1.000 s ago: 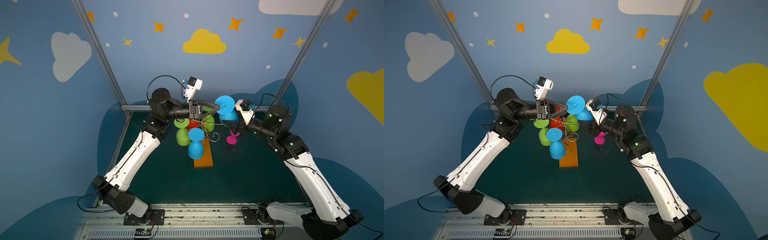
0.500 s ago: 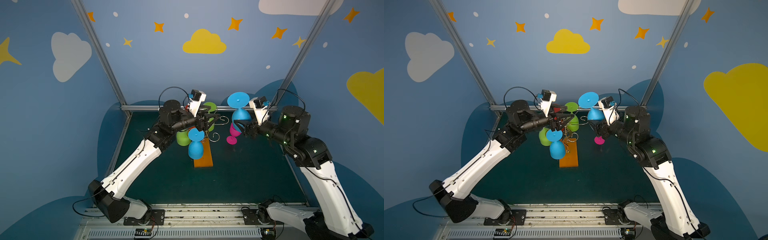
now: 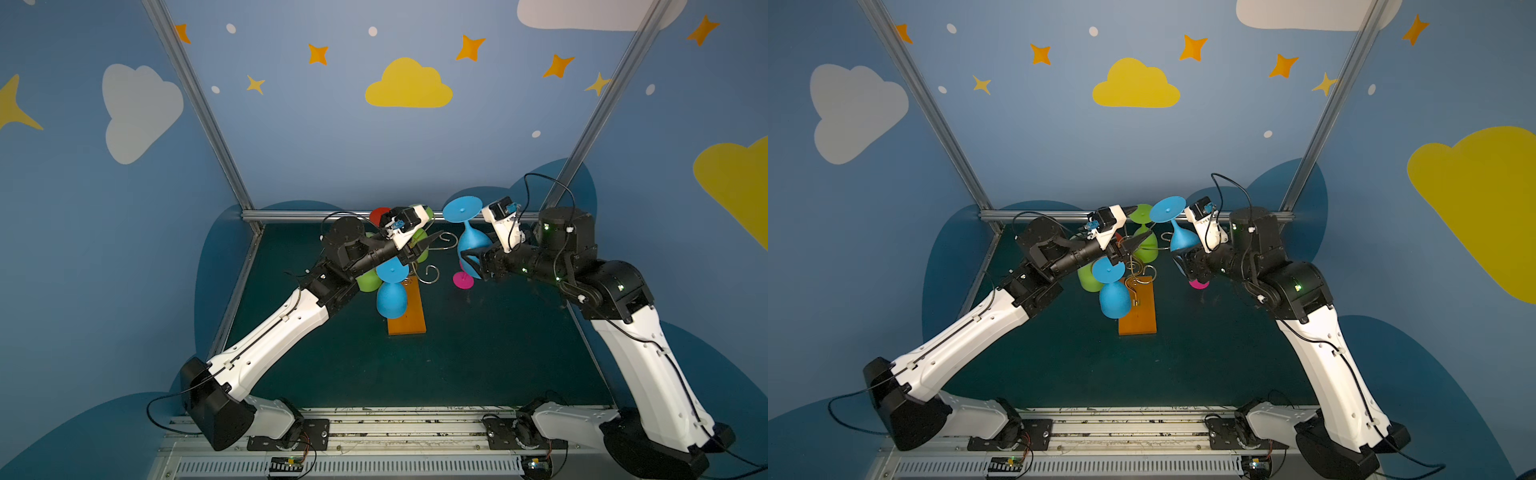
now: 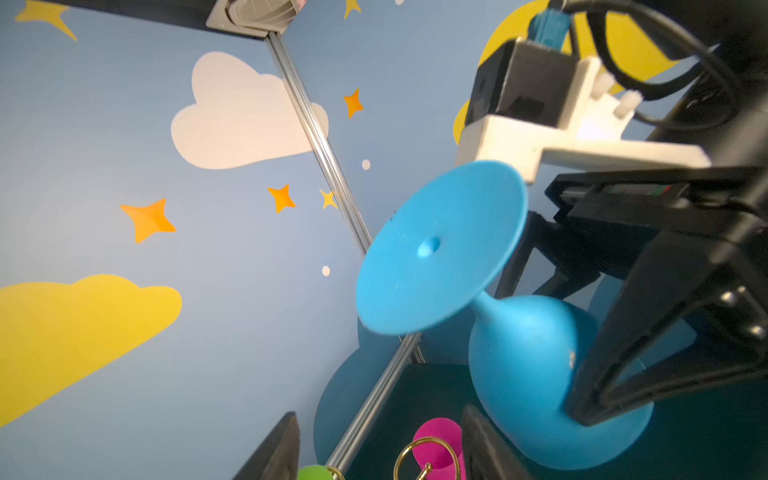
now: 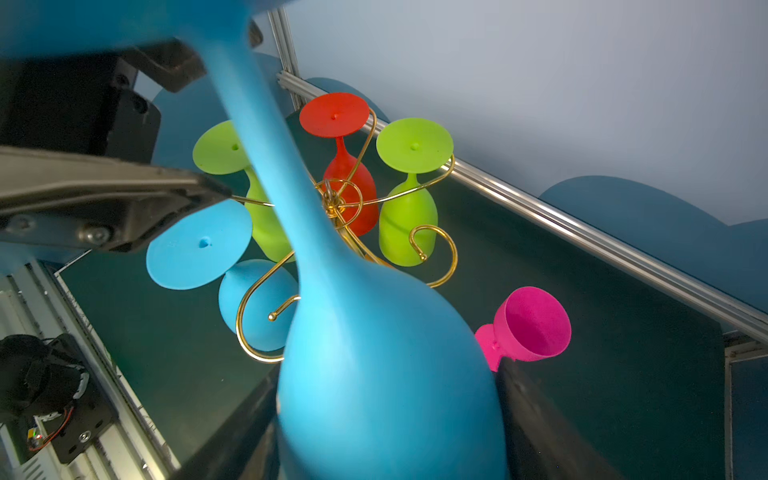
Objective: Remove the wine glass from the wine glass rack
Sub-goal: 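Close the right gripper on the blue glass bowl while the left gripper holds the foot, then pull the blue glass away with the right gripper while the left gripper releases the foot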
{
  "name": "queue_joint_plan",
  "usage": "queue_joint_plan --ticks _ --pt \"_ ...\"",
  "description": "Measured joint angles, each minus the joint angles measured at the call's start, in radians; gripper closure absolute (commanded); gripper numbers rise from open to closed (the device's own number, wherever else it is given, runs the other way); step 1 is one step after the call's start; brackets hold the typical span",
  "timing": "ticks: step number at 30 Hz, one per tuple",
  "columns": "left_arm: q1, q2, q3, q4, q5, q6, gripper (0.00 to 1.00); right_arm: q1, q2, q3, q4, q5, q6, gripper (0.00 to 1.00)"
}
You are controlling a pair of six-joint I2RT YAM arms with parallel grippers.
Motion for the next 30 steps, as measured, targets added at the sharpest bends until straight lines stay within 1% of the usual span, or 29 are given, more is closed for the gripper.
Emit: queue_joint_plan --ticks 5,13,20,22,24,27,29,30 --pt "-0.002 0.0 0.0 0.033 0.026 0.058 0.46 0.018 0.023 0.028 -0.029 0.003 0.002 0.83" --pt "-0.009 0.0 0.001 0.035 0.064 0.111 0.56 0.051 0.059 0.048 -0.066 0.004 0.003 0.86" --pt "-0.013 0.001 0.014 0.019 0.084 0.132 0.72 0.065 0.071 0.048 -0.078 0.004 0.006 0.86" --pt "-0.014 0.001 0.014 0.013 0.088 0.139 0.84 0.066 0.071 0.048 -0.078 0.003 0.011 0.85" --pt "-0.014 0.001 0.014 0.005 0.084 0.154 0.92 0.067 0.071 0.05 -0.081 0.003 0.019 0.85" --pt "0.001 0.005 0.012 -0.005 0.06 0.171 0.96 0.068 0.068 0.067 -0.084 -0.003 0.025 0.84" --pt "0.002 0.008 0.01 -0.005 0.048 0.172 0.97 0.071 0.064 0.074 -0.083 -0.01 0.021 0.83" --pt "0.0 0.008 0.006 -0.006 0.046 0.171 0.97 0.073 0.064 0.076 -0.081 -0.011 0.022 0.8"
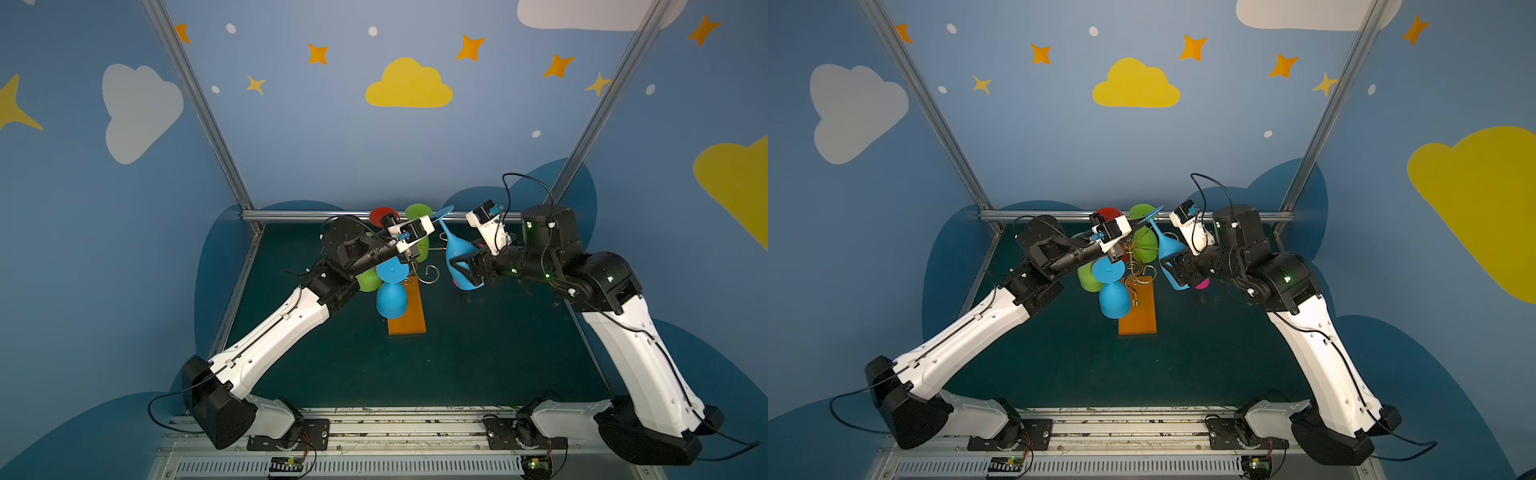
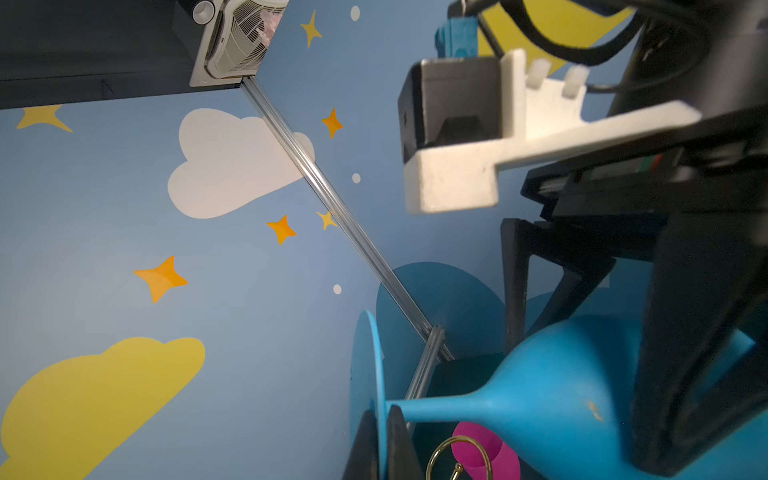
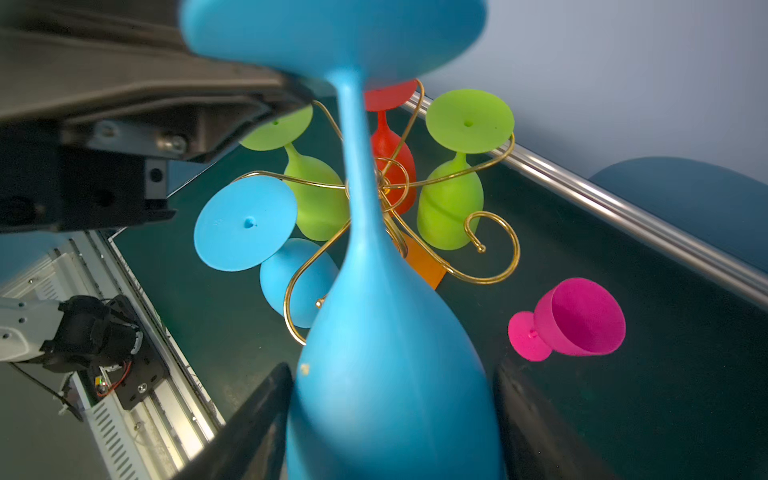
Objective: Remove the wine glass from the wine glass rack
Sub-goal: 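Pull the blue glass away with the right gripper while the left gripper releases the foot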
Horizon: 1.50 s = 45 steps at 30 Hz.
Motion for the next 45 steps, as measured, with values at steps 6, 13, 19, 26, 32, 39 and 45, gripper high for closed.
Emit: queue_joint_plan --ticks 6,13,19,26,32,39,45 --pt "-0.014 0.0 -0.024 0.008 -0.018 -0.023 0.97 0.002 -0.006 -0.007 0.05 -0.014 0.019 0.29" --pt "-0.015 -0.036 -0.05 0.043 -0.077 -0.108 0.97 -0.021 -0.077 -0.116 0.163 -0.052 0.066 0.18" --pt "-0.004 -0.077 -0.077 0.044 -0.129 -0.216 0.97 -0.095 -0.218 -0.218 0.299 -0.138 0.136 0.18" --pt "0.022 -0.095 -0.08 0.015 -0.155 -0.401 0.97 -0.161 -0.377 -0.306 0.4 -0.204 0.222 0.2" --pt "0.062 -0.114 -0.08 0.0 -0.118 -0.561 0.97 -0.172 -0.463 -0.385 0.402 -0.181 0.251 0.27" --pt "0.071 -0.145 -0.08 0.0 -0.04 -0.656 0.97 -0.173 -0.431 -0.399 0.41 -0.171 0.267 0.35" --pt "0.073 -0.148 -0.082 0.0 0.004 -0.696 0.97 -0.173 -0.374 -0.399 0.448 -0.191 0.278 0.54"
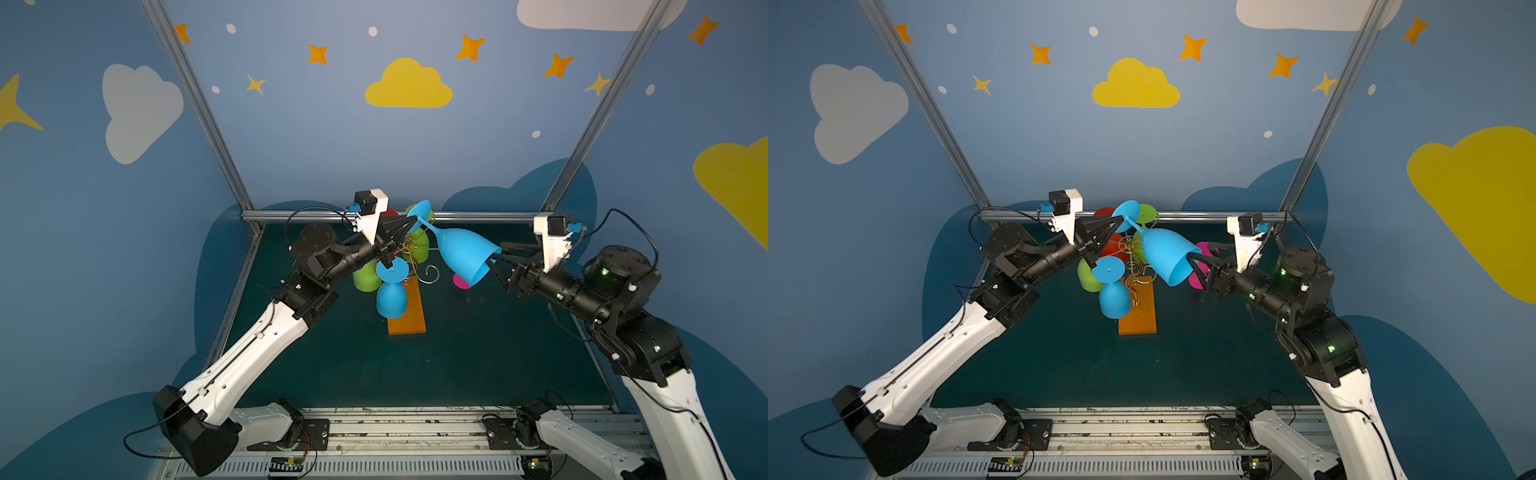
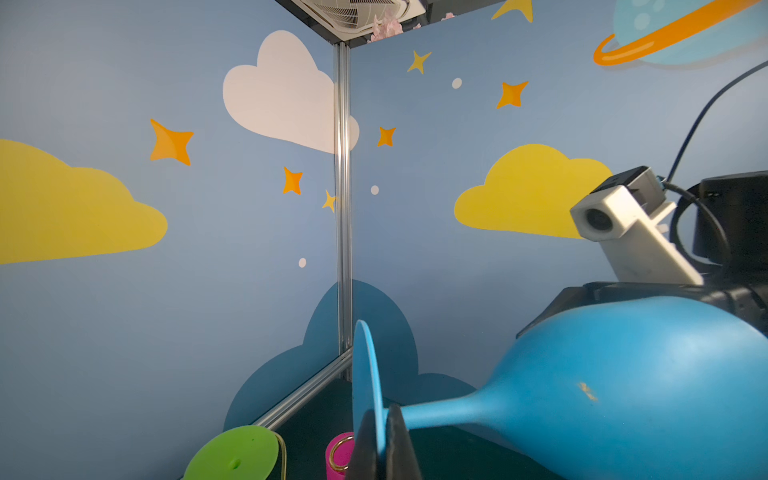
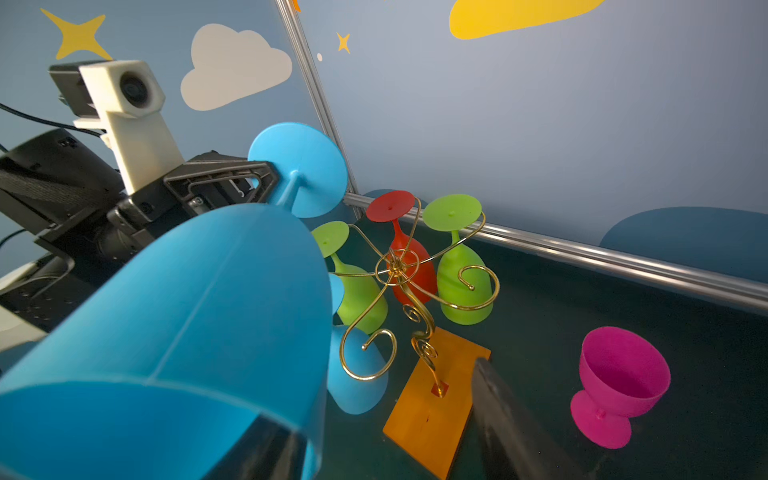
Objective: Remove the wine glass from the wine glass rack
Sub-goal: 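Pull the blue glass away with the right gripper while the left gripper releases the foot, then lower the blue glass upright beside the magenta glass while the left arm draws back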
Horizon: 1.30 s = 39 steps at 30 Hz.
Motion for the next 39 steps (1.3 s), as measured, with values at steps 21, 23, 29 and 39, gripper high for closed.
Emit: queue_joint_plan --ticks 21,23,29,39 --pt "0.053 -0.019 -0.028 -0.022 -0.092 -0.049 0.09 -0.001 0.042 0.004 0.024 0.015 0.029 1.0" --pt "0.084 -0.055 -0.056 -0.031 -0.129 -0.062 0.06 -0.001 0.023 0.011 -0.005 0.049 0.015 1.0" --pt "0.229 -0.166 -0.175 -0.035 -0.21 -0.109 0.03 -0.002 -0.044 0.076 -0.156 0.153 -0.04 1.0" --pt "0.485 -0.275 -0.366 -0.039 -0.283 -0.193 0.0 -0.002 -0.111 0.072 -0.512 0.349 -0.104 1.0"
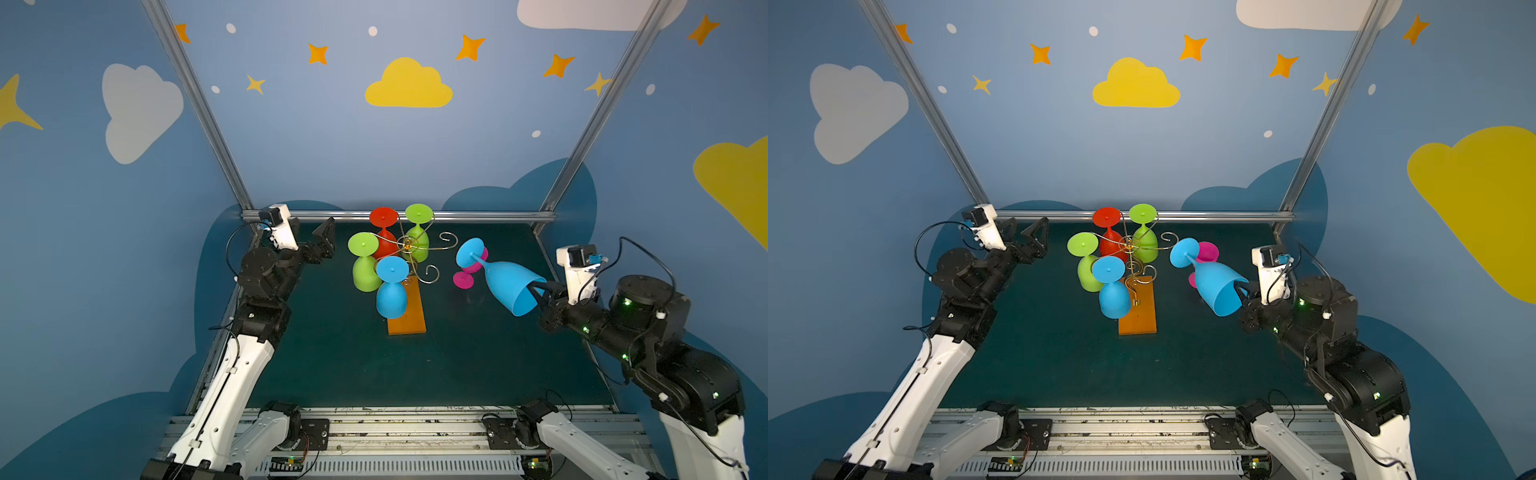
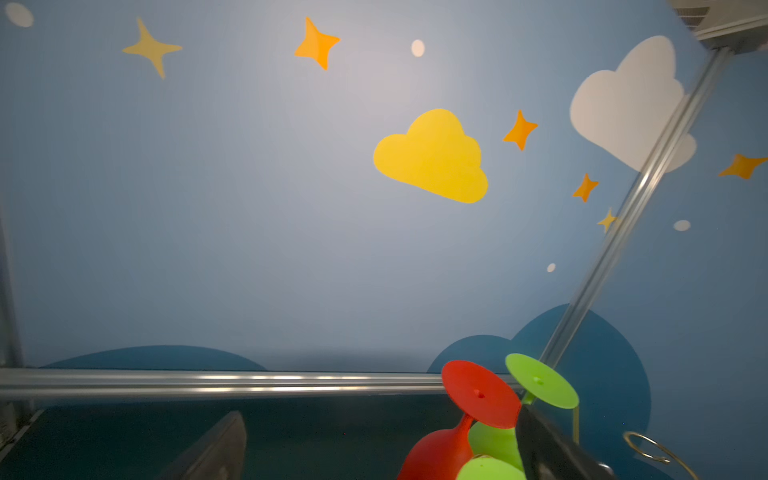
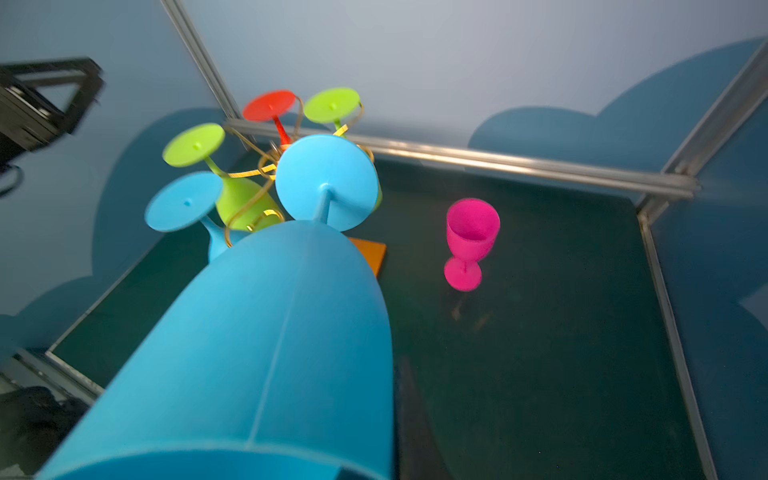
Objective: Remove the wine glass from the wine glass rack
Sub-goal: 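Lower the blue glass upright beside the magenta glass while the left arm draws back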
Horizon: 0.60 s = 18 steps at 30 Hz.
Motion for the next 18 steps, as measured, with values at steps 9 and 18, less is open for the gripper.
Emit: queue_joint_plan --ticks 9,18 --pt "0.095 -0.001 -0.15 0.024 -0.008 -0.039 0.0 -0.013 0.092 -0.095 -0.191 0.14 0.01 1.0" --pt "0.106 -0.011 -0.167 0.032 -0.005 -0.048 0.0 -0.159 0.331 -0.11 -0.194 0.19 -0.025 1.0"
